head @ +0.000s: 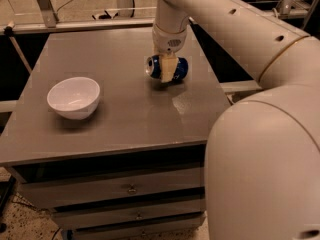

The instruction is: Knock pepsi can over

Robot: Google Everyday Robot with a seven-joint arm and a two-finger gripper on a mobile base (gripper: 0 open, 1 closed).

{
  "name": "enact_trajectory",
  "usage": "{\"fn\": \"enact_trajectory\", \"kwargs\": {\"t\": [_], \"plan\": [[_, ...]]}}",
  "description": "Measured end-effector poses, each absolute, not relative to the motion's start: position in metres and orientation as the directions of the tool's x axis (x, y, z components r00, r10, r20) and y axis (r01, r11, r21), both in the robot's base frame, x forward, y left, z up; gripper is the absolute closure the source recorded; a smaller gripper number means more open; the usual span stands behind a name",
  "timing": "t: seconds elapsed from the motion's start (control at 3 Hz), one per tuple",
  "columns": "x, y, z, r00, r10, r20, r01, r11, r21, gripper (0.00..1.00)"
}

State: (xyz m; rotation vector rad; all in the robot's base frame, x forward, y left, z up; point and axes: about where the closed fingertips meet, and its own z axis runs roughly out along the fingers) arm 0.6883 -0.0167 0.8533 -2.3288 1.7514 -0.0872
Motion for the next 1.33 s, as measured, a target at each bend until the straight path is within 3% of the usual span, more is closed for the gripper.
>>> {"fn": "enact_trajectory", "kwargs": {"t": [0.67,1.0,1.33], "plan": [[0.6846,-0.0115,0.8447,0.322,-0.941,-0.108,-0.939,-0.303,-0.165,1.00],[0.6863,-0.0098,0.8424,0.323,-0.940,-0.110,-0.938,-0.303,-0.167,0.85],[0.6880,-0.0081,0.8399,0.324,-0.939,-0.111,-0.938,-0.304,-0.169,0.61]]}}
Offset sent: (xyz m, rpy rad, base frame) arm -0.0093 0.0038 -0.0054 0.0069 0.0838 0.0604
